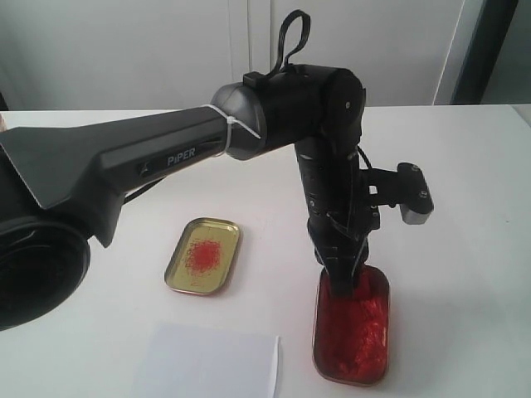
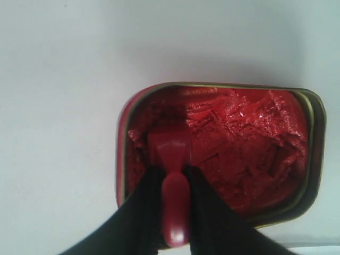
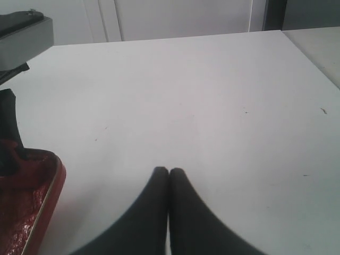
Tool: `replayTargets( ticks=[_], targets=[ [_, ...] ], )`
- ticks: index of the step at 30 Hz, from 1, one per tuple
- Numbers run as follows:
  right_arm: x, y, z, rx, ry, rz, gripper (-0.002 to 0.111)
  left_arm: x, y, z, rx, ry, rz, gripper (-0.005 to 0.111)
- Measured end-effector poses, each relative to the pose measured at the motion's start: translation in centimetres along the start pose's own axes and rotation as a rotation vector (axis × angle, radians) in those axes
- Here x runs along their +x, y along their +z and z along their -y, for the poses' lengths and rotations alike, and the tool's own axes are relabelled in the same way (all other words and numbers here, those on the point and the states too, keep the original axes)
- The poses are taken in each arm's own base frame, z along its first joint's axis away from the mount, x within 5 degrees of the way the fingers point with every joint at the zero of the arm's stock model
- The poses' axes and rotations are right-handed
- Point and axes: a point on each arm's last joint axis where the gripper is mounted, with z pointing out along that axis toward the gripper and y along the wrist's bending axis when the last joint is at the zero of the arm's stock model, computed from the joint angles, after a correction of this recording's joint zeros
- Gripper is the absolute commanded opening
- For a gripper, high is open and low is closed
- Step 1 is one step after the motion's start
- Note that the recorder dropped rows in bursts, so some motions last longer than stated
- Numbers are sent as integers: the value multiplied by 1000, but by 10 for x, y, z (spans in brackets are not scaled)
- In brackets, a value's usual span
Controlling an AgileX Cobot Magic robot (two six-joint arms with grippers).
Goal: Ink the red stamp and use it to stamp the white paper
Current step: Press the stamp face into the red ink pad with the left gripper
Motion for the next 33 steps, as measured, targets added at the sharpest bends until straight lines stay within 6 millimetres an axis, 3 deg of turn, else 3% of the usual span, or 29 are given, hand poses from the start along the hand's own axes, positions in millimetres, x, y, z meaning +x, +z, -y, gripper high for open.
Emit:
replayTargets(
  ticks=[21, 29, 33],
  targets=[
    [0, 0, 0, 0, 0, 0, 0, 8, -5, -10, 35, -62, 67, 0],
    [0, 0, 0, 0, 0, 0, 0, 13, 19, -15, 63, -75, 39, 0],
    [0, 0, 0, 0, 0, 0, 0, 13, 20, -14, 68, -75, 35, 0]
  ],
)
